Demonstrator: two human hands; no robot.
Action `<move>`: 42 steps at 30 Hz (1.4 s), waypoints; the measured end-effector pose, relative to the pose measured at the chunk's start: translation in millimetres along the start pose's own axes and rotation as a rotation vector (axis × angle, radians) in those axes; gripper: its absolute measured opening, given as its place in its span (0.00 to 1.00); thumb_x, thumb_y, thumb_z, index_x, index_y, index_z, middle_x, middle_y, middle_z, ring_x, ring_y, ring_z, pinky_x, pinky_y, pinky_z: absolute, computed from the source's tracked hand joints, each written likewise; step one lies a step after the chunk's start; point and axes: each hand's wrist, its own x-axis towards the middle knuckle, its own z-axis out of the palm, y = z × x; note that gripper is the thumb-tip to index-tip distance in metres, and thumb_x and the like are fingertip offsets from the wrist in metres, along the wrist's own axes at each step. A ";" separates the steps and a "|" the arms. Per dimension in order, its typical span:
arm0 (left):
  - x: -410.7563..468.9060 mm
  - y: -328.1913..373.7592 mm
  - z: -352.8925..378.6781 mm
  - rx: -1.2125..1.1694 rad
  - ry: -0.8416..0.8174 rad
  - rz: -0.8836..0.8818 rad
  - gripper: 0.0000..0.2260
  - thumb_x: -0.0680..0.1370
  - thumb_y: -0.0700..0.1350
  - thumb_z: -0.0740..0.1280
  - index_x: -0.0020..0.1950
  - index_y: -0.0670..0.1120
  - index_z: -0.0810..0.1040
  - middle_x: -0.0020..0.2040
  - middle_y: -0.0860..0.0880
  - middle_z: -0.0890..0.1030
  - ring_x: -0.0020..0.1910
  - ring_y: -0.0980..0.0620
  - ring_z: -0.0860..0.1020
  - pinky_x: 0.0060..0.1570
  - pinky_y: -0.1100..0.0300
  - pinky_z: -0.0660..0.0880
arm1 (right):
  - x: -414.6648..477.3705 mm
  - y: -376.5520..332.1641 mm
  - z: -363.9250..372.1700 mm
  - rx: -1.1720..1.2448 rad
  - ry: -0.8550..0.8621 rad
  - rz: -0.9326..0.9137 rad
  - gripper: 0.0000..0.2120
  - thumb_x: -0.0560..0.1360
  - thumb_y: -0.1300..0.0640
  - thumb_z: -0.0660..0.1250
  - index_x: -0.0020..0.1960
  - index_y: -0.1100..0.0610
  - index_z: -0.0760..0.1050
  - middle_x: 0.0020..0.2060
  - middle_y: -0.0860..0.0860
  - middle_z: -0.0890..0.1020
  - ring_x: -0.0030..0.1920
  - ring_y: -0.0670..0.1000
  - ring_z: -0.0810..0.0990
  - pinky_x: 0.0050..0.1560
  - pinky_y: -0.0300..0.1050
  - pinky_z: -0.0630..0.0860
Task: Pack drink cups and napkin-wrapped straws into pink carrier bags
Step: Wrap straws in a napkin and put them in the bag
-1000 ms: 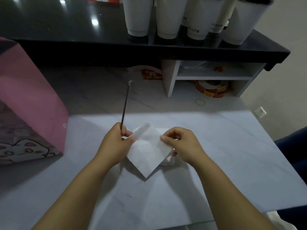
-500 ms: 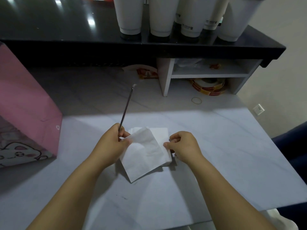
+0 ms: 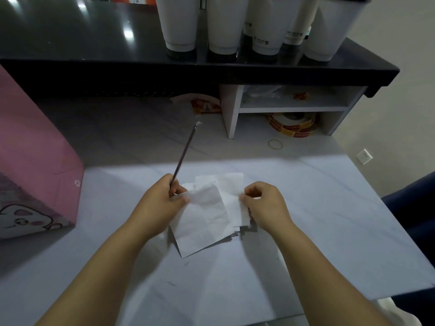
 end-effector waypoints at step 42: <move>-58.5 93.4 -211.8 0.045 0.655 0.405 0.14 0.77 0.53 0.62 0.38 0.46 0.68 0.28 0.52 0.69 0.26 0.56 0.66 0.32 0.54 0.66 | -36.5 -237.5 5.1 0.304 -0.039 -0.838 0.08 0.75 0.60 0.69 0.43 0.47 0.77 0.39 0.46 0.82 0.38 0.43 0.80 0.39 0.39 0.79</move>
